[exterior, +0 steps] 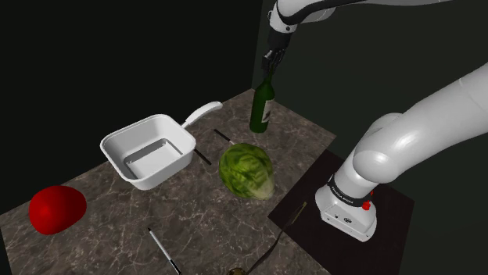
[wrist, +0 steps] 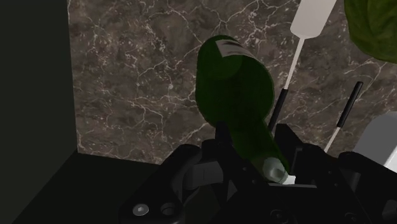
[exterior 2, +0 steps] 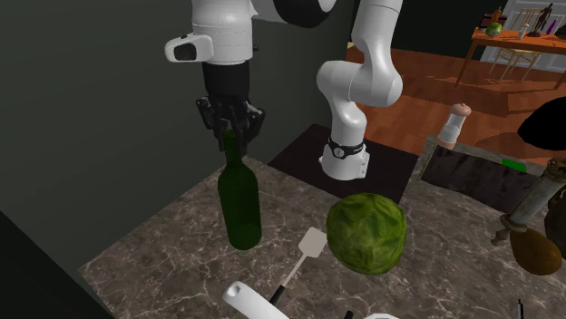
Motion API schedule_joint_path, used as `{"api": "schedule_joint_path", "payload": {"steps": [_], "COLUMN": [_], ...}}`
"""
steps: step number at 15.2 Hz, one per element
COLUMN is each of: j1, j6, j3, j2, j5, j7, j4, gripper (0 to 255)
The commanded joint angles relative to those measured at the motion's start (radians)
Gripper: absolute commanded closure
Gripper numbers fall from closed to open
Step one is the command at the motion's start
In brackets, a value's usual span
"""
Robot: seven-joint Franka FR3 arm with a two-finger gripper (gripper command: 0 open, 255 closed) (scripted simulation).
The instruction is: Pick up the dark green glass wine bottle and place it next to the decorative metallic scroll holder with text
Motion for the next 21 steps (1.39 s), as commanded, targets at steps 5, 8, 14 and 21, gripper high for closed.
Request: {"api": "schedule_joint_path", "payload": {"steps": [5,8,14,21], "j1": [0.0,0.001,0.002,0.004], "j6": [-0.086,-0.127,-0.208,-0.301], "j3": [0.004,0.006,0.009,0.011], "j2": [-0.016,-0.019,-0.021,-0.013], "j5": [0.0,0.0,0.002,0.004], "j7": [0.002,0.004,0.005,0.006], "j4": [0.071,0.108,0.187,0.289], "gripper": [255,255,255,255]}}
